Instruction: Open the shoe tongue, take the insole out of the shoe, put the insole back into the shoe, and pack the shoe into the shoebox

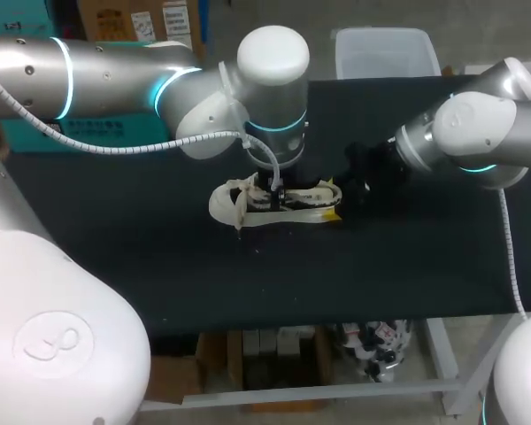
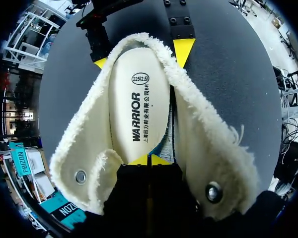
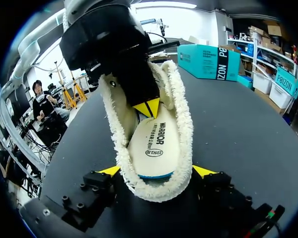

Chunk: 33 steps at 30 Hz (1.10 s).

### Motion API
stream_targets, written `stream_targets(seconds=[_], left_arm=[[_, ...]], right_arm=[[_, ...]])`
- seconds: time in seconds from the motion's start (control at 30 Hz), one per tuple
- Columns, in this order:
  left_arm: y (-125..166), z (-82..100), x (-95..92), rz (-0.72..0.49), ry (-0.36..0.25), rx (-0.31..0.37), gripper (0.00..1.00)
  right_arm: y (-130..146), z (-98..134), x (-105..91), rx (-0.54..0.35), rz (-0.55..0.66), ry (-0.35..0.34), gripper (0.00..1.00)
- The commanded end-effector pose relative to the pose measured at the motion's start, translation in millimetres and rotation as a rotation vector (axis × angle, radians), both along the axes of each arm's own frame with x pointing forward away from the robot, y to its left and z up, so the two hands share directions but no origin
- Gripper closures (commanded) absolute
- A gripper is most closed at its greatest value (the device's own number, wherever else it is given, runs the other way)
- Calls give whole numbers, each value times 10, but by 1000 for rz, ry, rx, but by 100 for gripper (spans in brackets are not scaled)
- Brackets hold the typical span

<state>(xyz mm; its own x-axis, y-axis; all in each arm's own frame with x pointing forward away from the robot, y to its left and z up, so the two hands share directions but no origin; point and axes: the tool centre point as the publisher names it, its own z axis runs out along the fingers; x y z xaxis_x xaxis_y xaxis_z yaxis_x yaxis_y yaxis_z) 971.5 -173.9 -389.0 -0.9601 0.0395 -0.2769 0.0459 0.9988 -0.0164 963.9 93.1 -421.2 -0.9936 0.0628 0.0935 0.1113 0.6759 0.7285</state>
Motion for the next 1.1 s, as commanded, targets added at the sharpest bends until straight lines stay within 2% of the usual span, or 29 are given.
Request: stream_targets(seconds=[0.03, 0.4, 0.53, 0.67, 0.97, 1.1], left_arm=[[-8, 45, 53, 2, -10, -9, 100], [-50, 347, -17, -33, -5, -73, 100], [-49, 352, -58, -39, 2, -75, 100], [-42, 348, -73, -44, 39, -97, 100], [-59, 538, -76, -83, 69, -152, 100], [-94, 514, -110, -93, 66, -135, 100]], right_arm=[[13, 2, -37, 1, 5, 1, 100], [13, 2, -37, 1, 5, 1, 100], [13, 2, -37, 1, 5, 1, 100], [13, 2, -37, 1, 5, 1, 100], [13, 2, -37, 1, 5, 1, 100], [13, 2, -37, 1, 5, 1, 100]])
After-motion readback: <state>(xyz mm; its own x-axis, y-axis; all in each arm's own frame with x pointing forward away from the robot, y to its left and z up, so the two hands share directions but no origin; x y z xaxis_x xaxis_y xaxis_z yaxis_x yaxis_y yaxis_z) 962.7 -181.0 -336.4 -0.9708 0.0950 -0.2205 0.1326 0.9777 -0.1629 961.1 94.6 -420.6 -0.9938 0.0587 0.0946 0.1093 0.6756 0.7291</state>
